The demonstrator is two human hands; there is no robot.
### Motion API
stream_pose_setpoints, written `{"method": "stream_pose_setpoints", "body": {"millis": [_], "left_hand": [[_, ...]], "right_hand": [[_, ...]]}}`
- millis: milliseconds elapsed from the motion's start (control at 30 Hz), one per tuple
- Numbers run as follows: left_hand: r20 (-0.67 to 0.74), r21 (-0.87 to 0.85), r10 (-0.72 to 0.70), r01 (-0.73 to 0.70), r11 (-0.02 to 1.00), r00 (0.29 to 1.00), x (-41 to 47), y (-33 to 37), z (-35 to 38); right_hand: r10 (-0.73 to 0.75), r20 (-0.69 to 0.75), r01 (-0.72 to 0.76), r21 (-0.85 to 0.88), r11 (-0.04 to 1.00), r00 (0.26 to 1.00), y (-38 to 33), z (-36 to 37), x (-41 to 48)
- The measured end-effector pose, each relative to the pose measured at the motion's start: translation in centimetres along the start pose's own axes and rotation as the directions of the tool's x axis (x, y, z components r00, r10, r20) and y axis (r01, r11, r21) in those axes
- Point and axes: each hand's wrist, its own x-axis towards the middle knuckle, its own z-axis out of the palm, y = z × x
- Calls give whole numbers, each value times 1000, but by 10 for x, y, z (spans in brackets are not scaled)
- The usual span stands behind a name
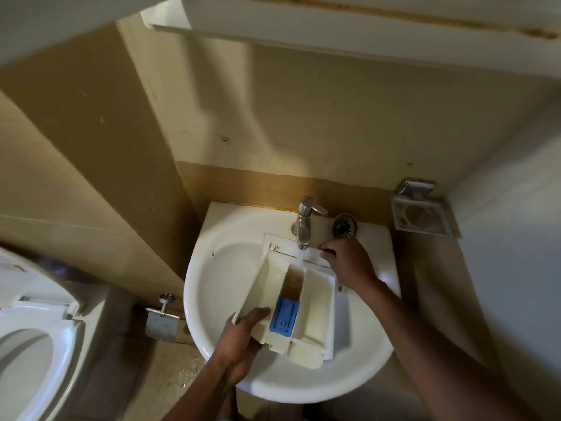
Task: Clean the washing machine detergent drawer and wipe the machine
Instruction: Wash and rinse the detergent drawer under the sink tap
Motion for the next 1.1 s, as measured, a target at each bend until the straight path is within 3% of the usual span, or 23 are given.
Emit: {"method": "stream_pose_setpoints", "body": {"millis": [267, 500, 633, 733, 933, 1100], "left_hand": [[-104, -71, -148, 141, 987, 984, 17, -4, -15], [-68, -69, -369, 364, 929, 927, 44, -8, -22], [34, -23, -449, 450, 893, 893, 60, -16, -11], [125, 22, -444, 445, 895, 887, 66, -19, 7], [127, 361, -412, 345, 866, 902, 66, -16, 56], [161, 383, -337, 256, 888, 928, 68, -22, 71]], "right_hand": [[73, 107, -57, -142, 988, 992, 0, 6, -42], [162, 1, -159, -186, 970, 987, -14, -16, -87], [167, -61, -177, -272, 946, 984, -33, -46, -101], [207, -120, -236, -342, 909, 971, -49, -70, -106], [240, -136, -275, -538, 797, 961, -106, -91, -96], [201, -121, -234, -570, 788, 972, -126, -85, -99]]}}
